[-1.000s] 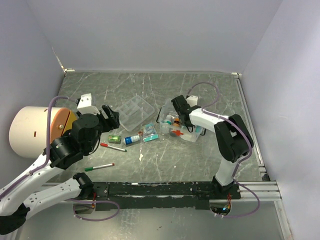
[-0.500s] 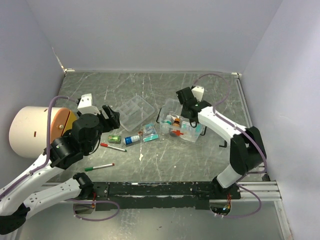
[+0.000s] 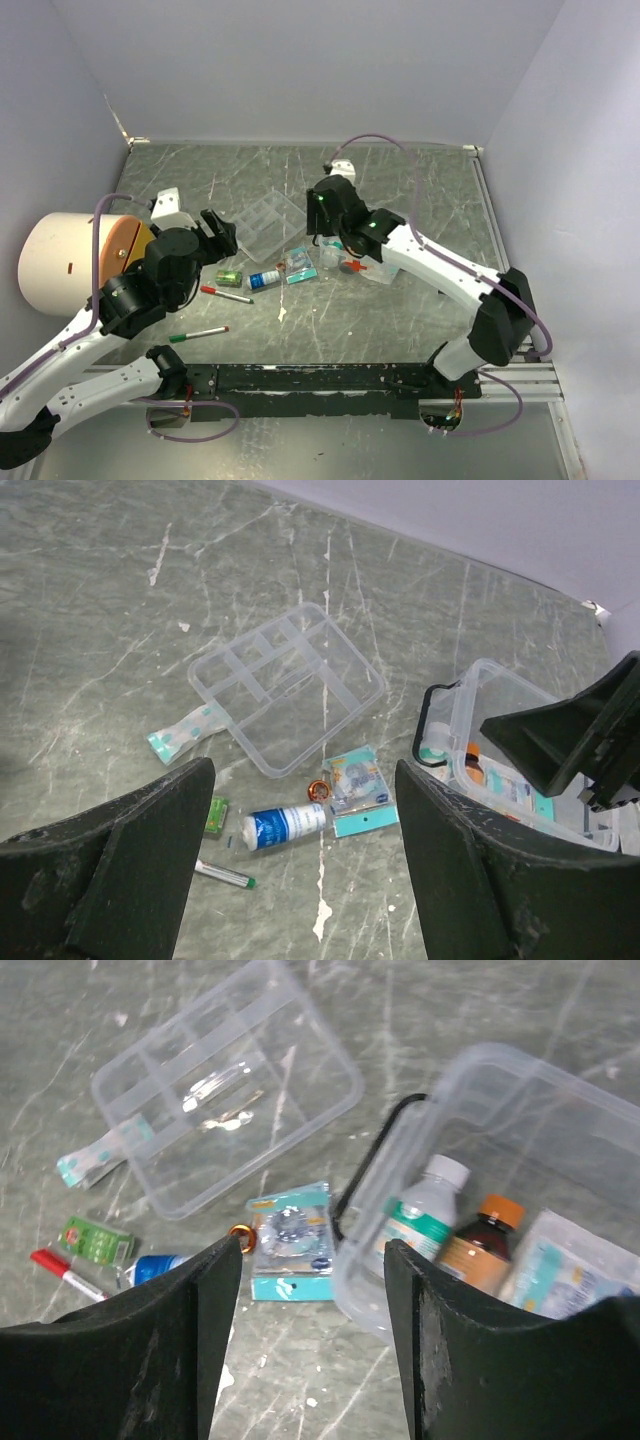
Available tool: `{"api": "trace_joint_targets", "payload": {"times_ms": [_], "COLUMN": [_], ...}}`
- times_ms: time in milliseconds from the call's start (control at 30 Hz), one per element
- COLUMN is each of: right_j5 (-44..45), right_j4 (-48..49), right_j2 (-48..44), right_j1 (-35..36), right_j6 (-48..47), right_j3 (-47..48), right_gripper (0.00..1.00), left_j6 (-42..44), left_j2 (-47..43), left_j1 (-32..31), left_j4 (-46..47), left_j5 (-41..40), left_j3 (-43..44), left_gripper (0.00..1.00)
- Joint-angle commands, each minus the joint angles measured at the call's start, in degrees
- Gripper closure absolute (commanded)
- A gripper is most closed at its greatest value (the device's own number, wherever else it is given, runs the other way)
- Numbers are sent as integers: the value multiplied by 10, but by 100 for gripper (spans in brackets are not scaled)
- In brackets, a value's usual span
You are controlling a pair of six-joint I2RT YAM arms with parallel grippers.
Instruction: Organize the medicine kit
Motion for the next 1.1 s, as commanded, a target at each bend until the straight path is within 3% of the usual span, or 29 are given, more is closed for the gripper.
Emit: {"api": "trace_joint_targets", "payload": {"times_ms": [0,133,267,467,700,967,1067], "right_j5": [-51,-41,-51,-60,-69,-44,-36], "right_j4": [25,-10,-19,-64,-60,-75,-73], "right_j2": [53,126,187,281,321,348,352], "right_j1": [33,68,70,72,73,73,74], "right_j6": [-40,-50,-45,-24,-15,0,-10], "right_j3": [30,77,102,152,153,156,153], "right_gripper": [40,39,50,56,68,69,65], "left_j6": [-28,-47,-68,-79,-78,-79,-72], "left_j2": [-3,-18,-40,-60,-58,-61,-60], "left_j1": [2,2,2,2,2,2,2], "left_j4": [-32,-40,-49,-41,-47,-48,-45], "left_j5": [-50,-80,-107,-122,-109,-103,-94], "left_j3": [7,3,-3,-10,-13,-13,-12], "left_gripper": [16,16,15,15,15,14,15]}}
